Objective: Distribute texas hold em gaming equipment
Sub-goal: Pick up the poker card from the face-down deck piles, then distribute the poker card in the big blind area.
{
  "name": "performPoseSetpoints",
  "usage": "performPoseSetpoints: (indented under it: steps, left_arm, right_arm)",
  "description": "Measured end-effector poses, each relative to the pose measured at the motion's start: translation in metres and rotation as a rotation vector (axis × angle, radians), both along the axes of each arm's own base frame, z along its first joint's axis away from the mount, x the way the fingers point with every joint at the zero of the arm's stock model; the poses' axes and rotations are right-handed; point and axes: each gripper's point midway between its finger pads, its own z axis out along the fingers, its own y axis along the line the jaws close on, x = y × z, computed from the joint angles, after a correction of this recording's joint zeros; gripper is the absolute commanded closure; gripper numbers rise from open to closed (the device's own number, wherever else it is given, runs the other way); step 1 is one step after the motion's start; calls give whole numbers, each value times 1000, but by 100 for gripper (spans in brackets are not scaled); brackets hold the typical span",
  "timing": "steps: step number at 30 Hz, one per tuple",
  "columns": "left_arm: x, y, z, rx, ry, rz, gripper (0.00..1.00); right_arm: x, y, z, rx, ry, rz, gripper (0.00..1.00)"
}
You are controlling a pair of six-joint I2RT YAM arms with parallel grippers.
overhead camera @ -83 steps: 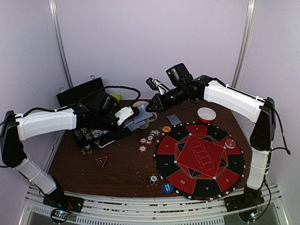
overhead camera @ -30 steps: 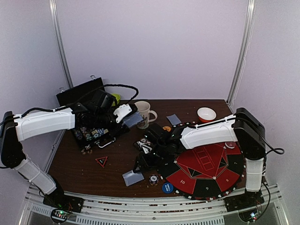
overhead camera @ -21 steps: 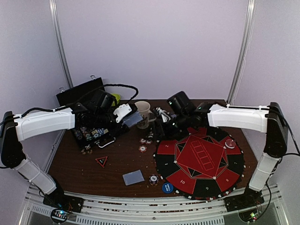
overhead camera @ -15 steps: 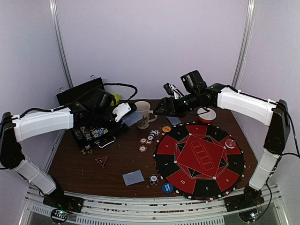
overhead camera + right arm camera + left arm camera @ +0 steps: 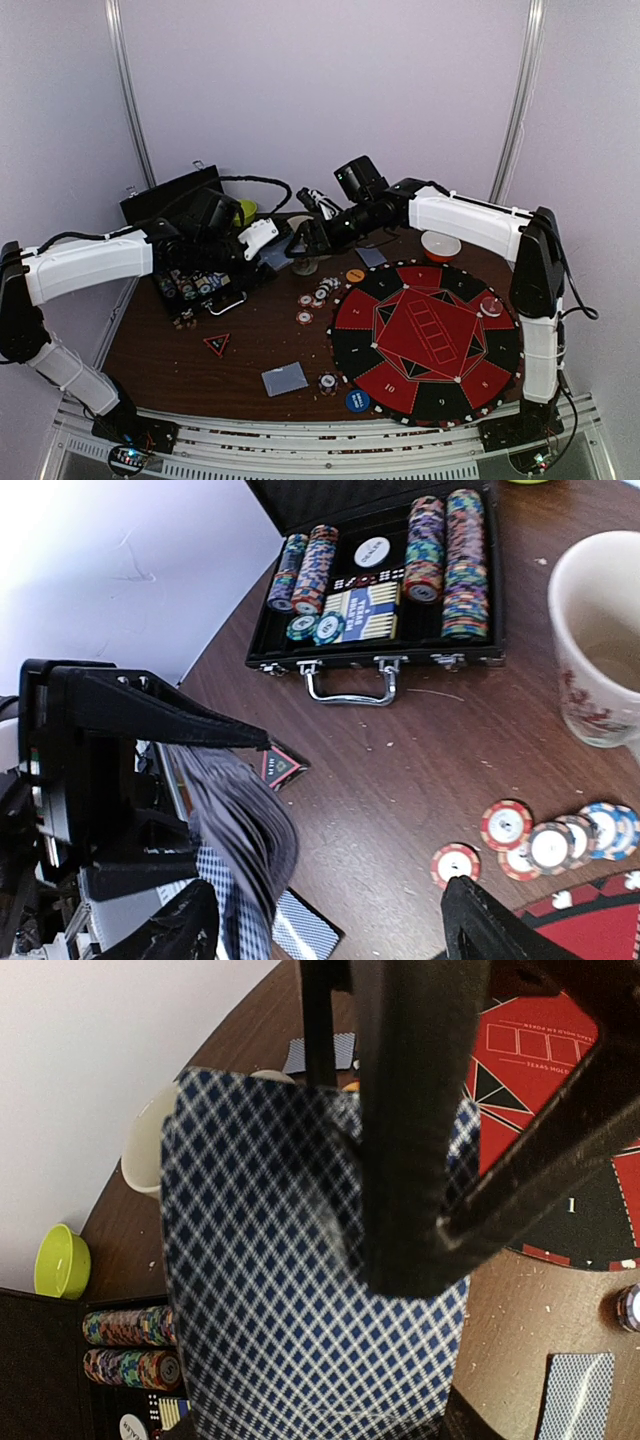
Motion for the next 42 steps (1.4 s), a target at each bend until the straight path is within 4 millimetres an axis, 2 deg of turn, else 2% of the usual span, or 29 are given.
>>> performPoseSetpoints:
  steps: [3, 7, 9, 12, 22, 27, 31, 36, 42]
  left_arm:
    - [0, 0, 0, -1, 1, -4, 47]
    - [-1, -1, 0, -2, 1, -6, 47]
    - [-1, -1, 0, -2, 1, -6, 47]
    - [-1, -1, 0, -1, 1, -5, 47]
    - [-1, 3, -5, 15, 8, 3, 47]
    - [-1, 3, -6, 17, 7, 6, 47]
    - [0, 4, -5, 17, 7, 7, 47]
    - [0, 3, -5, 16, 6, 7, 47]
    - [0, 3, -5, 16, 7, 6, 47]
  right_arm:
    - [-1, 10, -1, 27, 7, 5, 28]
    - [5, 13, 5, 52, -13, -13, 35]
    - [8, 12, 4, 41, -24, -29, 38]
    - [12, 8, 2, 9, -45, -41, 51]
    - [10, 5, 3, -36, -89, -36, 79]
    - [9, -2, 10, -50, -110, -49, 91]
    - [7, -10, 24, -55, -133, -66, 100]
    - [6, -21, 36, -78, -167, -88, 100]
    - [2, -33, 40, -115, -172, -97, 100]
